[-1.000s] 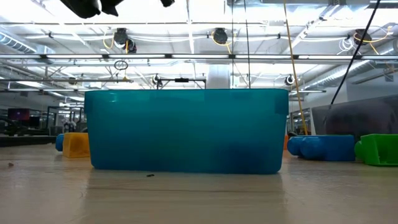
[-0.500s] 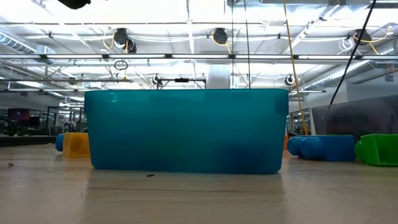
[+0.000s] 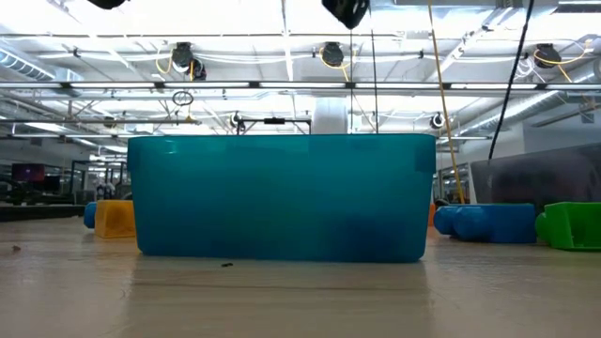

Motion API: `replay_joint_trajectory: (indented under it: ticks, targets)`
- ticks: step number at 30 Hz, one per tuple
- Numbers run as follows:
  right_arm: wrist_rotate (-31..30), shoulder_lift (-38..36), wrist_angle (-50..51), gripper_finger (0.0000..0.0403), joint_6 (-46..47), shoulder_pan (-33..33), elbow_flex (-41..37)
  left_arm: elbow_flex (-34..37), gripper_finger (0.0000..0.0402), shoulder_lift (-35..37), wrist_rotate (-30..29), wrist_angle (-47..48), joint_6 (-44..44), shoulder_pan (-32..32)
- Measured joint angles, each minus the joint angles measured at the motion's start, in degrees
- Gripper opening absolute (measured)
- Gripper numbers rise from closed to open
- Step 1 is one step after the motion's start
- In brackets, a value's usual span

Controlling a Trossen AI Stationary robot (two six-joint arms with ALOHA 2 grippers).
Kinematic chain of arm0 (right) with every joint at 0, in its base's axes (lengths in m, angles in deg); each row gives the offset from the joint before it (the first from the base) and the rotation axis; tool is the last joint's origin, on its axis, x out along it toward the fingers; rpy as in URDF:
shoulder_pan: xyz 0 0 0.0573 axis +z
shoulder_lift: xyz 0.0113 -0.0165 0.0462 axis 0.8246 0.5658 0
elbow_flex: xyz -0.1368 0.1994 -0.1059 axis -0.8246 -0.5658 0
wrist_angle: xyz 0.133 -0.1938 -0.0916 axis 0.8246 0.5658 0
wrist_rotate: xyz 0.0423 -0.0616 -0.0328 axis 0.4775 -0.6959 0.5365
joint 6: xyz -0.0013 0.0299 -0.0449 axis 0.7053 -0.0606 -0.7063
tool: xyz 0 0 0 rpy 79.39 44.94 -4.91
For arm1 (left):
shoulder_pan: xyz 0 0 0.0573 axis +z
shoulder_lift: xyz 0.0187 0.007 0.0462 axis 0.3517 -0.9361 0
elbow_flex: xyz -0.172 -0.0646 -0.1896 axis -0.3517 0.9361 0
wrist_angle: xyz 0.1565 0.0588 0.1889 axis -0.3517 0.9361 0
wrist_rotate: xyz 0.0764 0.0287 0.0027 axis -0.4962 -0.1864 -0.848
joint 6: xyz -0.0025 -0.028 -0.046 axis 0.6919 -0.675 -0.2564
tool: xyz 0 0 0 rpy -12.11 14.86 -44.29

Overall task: Pick & Place Toys
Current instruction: Put the top yellow game piece into the blue bin

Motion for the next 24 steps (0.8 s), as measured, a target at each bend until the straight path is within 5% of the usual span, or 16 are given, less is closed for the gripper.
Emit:
replay_joint_trajectory:
  ticks: [10, 24]
  targets:
    - [1.65, 9.54, 13.66, 0.0131, -10.91, -1.72, 7.04, 0.00, 0.0182, -0.13, -1.35, 0.37, 2.91, -0.02]
    - [1.49, 22.36, 15.04, 0.0131, -16.33, -1.09, 6.90, 0.00, 0.0182, -0.15, -3.45, 1.45, 6.36, 0.01]
